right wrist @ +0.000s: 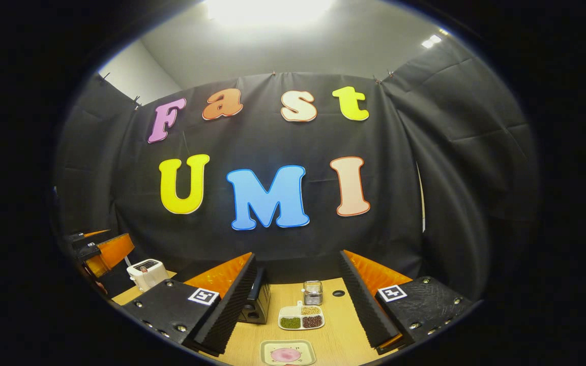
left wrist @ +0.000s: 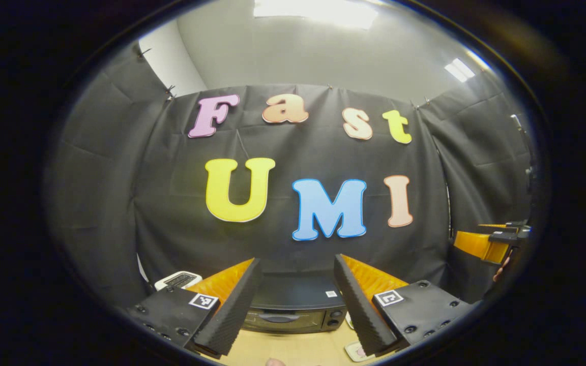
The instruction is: Open the electric oven with the left hand, put the food in, and close the electric oven.
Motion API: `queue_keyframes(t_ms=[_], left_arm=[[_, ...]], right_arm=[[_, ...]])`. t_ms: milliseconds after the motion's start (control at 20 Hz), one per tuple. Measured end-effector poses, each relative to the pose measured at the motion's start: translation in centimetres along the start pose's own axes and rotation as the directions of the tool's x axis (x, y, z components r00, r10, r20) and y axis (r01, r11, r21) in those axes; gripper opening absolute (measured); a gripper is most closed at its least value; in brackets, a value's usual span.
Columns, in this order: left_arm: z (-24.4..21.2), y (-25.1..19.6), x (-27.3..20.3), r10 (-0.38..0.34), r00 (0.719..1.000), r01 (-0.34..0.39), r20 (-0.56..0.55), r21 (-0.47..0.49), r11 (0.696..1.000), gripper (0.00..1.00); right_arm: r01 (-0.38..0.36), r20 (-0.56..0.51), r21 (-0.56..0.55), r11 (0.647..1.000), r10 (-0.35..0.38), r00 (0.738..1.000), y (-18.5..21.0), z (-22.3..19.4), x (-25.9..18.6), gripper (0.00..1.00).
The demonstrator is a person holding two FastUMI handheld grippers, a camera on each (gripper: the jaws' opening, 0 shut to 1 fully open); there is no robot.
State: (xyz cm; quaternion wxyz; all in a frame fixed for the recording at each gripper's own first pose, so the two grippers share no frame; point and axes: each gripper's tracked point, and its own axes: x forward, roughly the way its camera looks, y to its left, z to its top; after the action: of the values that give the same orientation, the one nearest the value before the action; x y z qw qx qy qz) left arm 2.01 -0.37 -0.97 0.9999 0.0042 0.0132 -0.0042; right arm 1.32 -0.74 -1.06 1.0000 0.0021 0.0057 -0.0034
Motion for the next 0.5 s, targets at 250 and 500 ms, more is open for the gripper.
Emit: queue_keyframes(t_ms=[250,500], left_arm=[[-3.8,0.3,2.9,-0.019,0.997,0.019,-0.081,0.001,1.0,1.0],[-10.1,0.9,7.0,-0.042,0.975,0.044,-0.217,0.001,0.999,1.0]], right_arm=[[0.005,-0.031,-0.003,1.0,-0.005,0.999,-0.3,-1.3,0.7,0.98],[0.019,-0.077,-0.01,1.0,-0.02,0.997,-0.8,-3.4,1.6,0.98]])
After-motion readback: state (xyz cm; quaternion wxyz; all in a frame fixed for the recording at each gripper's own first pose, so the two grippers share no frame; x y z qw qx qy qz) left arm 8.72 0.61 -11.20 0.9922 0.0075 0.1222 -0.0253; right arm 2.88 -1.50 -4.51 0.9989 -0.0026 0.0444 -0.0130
